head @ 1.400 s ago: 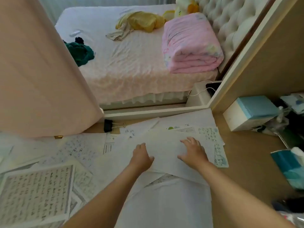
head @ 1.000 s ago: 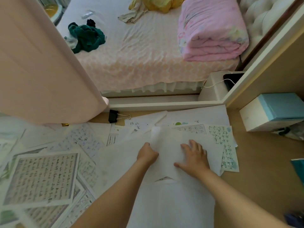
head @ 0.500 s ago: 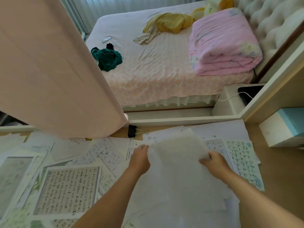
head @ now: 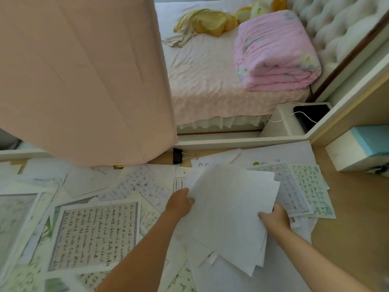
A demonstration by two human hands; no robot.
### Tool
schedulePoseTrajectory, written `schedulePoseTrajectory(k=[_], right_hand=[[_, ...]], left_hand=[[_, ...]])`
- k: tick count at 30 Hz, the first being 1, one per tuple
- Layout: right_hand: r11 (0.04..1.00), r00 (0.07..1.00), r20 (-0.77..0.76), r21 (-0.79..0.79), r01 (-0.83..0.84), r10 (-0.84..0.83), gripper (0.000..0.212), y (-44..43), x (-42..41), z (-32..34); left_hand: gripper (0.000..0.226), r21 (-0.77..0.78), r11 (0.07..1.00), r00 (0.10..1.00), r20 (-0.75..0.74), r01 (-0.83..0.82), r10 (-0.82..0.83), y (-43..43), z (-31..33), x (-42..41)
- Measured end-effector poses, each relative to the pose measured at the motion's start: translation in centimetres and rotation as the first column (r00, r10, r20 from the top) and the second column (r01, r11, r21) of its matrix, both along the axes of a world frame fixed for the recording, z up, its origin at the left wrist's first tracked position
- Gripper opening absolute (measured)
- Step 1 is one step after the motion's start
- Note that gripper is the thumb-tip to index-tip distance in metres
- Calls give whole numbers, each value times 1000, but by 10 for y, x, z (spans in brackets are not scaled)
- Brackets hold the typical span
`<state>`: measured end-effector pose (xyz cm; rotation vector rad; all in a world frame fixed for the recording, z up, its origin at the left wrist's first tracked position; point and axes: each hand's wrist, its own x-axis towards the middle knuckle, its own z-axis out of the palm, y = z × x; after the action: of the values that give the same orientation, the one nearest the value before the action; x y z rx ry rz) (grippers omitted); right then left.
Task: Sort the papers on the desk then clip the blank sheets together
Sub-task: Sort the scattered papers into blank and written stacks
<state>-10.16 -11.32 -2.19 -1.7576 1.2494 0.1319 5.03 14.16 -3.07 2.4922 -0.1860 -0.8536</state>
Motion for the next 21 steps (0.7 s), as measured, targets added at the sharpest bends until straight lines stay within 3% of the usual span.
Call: schedulePoseTrajectory(k=[4, 6, 8, 11, 13, 15, 18, 21], right_hand=[[1000, 1000, 5, -5, 25, -25, 25, 38, 7, 6], [1000, 1000, 6, -7, -24, 24, 35, 62, 11, 2], [991, 991, -12, -9, -131, 131, 45, 87, 14, 3], [934, 930, -139, -63, -351, 340, 48, 112, 16, 6], [864, 873, -246, -185, -469, 421, 46, 111, 12, 11], [799, 845, -301, -297, -523, 442, 45, 94, 6, 15], [751, 807, -396, -332, -571, 438, 51, 50, -4, 19], [689, 715, -505, -286, -666, 482, 55, 5, -11, 20]], left_hand=[[35, -306, 900, 946, -191, -311, 262, 30, 6, -21], [45, -355, 847, 900, -336, -395, 279, 42, 6, -34], [60, -328, 863, 886, -394, -385, 245, 52, 1, -45], [53, -301, 911, 939, -283, -281, 196, 59, -8, -52], [57, -237, 936, 955, -207, -262, 215, 62, -8, -54], [56, -169, 953, 962, -146, -252, 229, 65, -10, -51], [59, -54, 975, 976, -42, -217, 215, 60, -2, -41], [71, 112, 993, 968, 250, -25, -4, 43, 8, -35]])
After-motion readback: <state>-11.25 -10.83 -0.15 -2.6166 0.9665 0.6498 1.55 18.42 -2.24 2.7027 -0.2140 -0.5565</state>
